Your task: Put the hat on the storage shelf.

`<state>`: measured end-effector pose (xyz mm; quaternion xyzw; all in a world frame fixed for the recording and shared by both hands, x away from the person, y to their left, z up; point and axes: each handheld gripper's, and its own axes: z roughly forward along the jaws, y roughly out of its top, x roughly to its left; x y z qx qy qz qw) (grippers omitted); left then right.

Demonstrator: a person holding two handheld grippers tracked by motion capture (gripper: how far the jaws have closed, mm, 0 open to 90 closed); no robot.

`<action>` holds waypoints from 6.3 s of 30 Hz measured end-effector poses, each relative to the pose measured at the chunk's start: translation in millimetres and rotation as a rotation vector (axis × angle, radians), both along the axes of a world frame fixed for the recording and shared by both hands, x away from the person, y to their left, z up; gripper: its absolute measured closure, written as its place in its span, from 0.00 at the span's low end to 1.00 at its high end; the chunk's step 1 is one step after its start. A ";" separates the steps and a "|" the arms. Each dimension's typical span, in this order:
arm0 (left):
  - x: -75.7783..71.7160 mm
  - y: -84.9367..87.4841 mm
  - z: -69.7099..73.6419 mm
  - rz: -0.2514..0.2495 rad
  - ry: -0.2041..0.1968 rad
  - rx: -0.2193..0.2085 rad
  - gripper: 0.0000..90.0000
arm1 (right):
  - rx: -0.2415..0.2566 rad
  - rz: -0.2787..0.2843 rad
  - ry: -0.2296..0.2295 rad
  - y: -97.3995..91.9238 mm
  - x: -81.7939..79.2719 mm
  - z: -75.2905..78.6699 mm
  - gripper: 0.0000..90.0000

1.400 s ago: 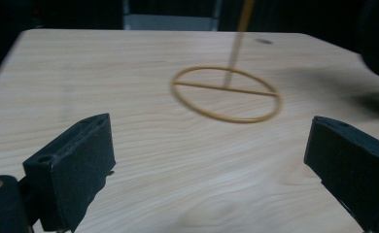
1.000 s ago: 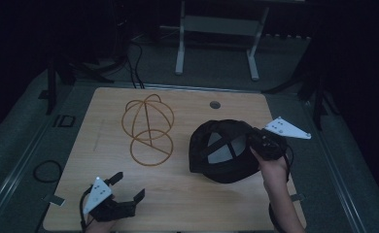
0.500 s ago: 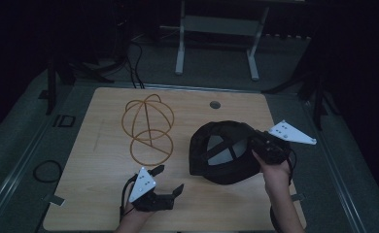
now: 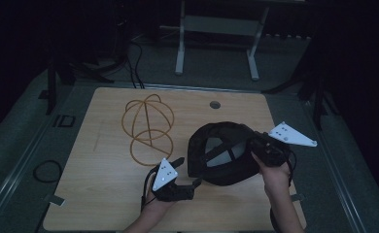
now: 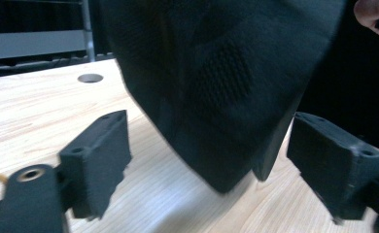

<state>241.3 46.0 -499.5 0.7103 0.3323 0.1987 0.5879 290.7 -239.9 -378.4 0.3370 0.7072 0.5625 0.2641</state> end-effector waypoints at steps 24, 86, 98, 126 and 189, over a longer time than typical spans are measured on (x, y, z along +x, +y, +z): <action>8.8 -6.0 34.2 0.128 -0.079 -0.057 0.98 | -0.016 0.012 0.017 -11.4 -22.5 -15.7 0.98; 19.2 28.8 77.5 -0.556 -0.139 -0.173 0.98 | -0.263 0.479 -0.134 -16.5 -87.8 -7.5 0.55; 18.5 25.3 79.1 -0.560 -0.149 -0.173 0.98 | -0.305 0.540 -0.135 -5.7 -84.2 -8.9 0.80; 0.7 43.2 83.9 -0.271 -0.271 0.054 0.46 | -0.108 0.422 -0.111 -24.3 -72.6 15.4 0.98; -52.2 209.6 -41.1 0.324 -0.074 0.111 0.02 | -0.194 0.362 0.051 201.7 87.5 48.5 0.98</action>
